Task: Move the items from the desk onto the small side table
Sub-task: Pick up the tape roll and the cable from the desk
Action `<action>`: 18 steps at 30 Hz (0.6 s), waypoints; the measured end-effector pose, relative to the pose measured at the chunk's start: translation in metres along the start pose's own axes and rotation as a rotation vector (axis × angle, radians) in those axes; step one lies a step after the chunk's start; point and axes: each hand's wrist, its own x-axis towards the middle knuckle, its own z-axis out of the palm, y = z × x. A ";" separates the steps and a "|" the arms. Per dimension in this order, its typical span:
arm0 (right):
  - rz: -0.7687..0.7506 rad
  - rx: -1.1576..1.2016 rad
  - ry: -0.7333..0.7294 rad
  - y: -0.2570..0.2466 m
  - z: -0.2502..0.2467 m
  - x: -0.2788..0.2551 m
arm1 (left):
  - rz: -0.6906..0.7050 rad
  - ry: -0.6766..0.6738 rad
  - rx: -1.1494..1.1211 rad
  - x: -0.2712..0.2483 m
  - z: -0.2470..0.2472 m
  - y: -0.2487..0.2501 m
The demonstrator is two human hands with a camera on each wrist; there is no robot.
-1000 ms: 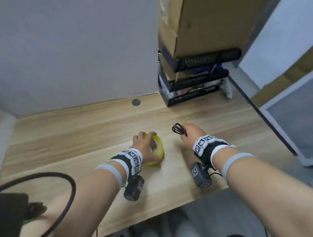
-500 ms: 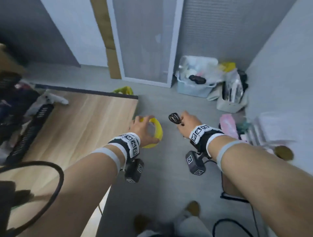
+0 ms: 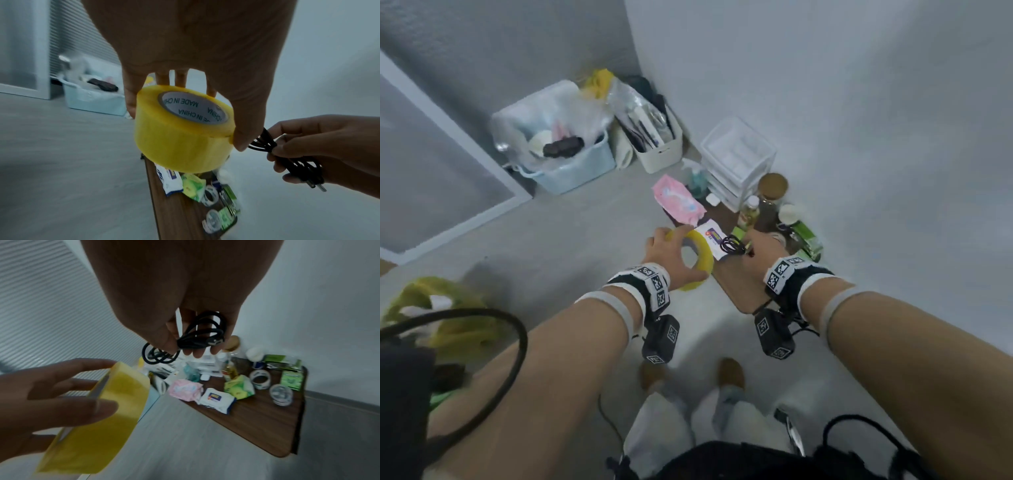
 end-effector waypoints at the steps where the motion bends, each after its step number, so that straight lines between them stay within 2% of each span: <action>1: 0.046 0.019 -0.002 0.015 0.003 0.003 | 0.022 -0.027 0.008 0.014 0.012 0.004; 4: 0.168 0.046 0.027 0.059 0.020 0.021 | 0.074 -0.103 0.044 0.056 0.052 0.008; 10: 0.418 0.126 0.092 0.152 0.097 0.067 | 0.193 -0.290 0.231 0.142 0.154 0.000; 15: 0.510 0.135 0.135 0.204 0.165 0.108 | 0.302 -0.337 0.304 0.201 0.225 -0.014; 18: 0.557 0.101 0.100 0.230 0.200 0.137 | 0.388 -0.364 0.374 0.238 0.264 -0.023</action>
